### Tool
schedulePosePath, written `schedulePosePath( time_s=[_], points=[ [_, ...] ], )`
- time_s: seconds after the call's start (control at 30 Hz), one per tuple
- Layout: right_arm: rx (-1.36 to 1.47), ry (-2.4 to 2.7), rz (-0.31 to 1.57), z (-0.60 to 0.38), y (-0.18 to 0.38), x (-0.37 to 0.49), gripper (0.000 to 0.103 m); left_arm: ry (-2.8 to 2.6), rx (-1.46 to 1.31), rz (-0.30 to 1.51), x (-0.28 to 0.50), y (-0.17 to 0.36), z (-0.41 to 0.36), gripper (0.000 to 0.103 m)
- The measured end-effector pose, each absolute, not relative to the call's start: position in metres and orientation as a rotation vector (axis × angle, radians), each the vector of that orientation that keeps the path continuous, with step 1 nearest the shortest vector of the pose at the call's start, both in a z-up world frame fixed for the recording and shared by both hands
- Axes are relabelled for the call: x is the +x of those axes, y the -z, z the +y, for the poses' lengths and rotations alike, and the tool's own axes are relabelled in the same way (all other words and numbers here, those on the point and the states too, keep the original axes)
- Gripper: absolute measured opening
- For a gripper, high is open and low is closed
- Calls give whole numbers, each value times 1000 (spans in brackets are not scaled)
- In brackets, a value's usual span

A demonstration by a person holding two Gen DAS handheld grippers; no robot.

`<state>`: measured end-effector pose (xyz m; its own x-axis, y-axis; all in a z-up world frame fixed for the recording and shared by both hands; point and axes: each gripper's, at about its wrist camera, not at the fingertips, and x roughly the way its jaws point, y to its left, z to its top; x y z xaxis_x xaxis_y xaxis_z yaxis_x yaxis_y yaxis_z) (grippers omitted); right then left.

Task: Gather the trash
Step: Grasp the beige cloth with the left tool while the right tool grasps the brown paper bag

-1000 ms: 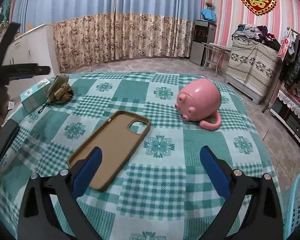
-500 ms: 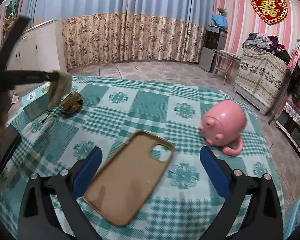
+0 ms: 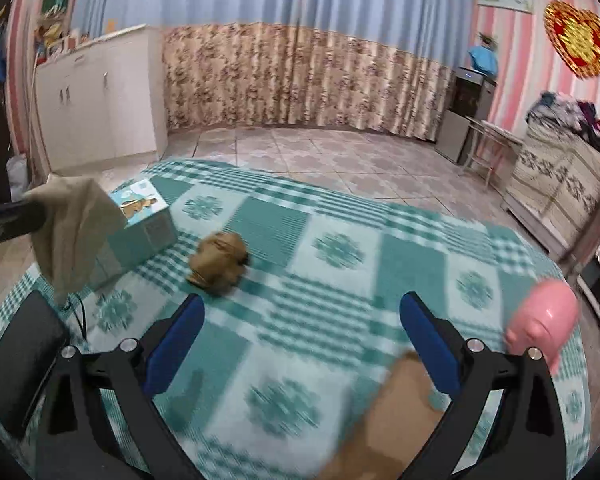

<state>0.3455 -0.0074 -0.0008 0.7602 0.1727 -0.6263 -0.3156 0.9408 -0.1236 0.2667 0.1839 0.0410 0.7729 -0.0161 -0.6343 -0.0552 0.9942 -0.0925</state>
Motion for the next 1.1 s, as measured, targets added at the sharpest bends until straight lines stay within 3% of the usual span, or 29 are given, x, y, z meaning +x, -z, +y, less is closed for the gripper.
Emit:
schedulePosePath(
  time_s=[0.07, 0.13, 0.33, 0.4, 0.47, 0.57, 0.93, 0.97, 1.0, 1.07, 1.1],
  points=[
    [-237, -281, 667, 6, 4, 353, 94, -41, -102, 687, 263, -38, 190, 8],
    [-251, -300, 681, 17, 7, 359, 86, -58, -97, 688, 260, -35, 196, 8],
    [-207, -390, 771, 31, 21, 380, 47, -77, -120, 689, 254, -32, 205, 8],
    [-196, -416, 781, 29, 20, 380, 21, -79, -122, 690, 254, -32, 204, 8],
    [-193, -414, 756, 22, 15, 375, 10, -81, -121, 691, 255, -33, 200, 8],
    [-150, -412, 726, 2, 2, 364, 5, -76, -118, 686, 254, -35, 197, 8],
    [-123, -416, 745, -31, -10, 348, 8, -67, -79, 647, 231, -55, 163, 7],
    [-135, -412, 748, -28, -8, 349, 18, -66, -85, 652, 229, -54, 163, 7],
    [-144, -410, 746, -25, -6, 350, 36, -69, -89, 657, 228, -52, 165, 7],
    [-152, -402, 722, -16, -4, 353, 54, -90, -83, 654, 227, -48, 167, 7],
    [-151, -403, 721, -14, -4, 355, 54, -100, -82, 652, 227, -46, 168, 7]
  ],
)
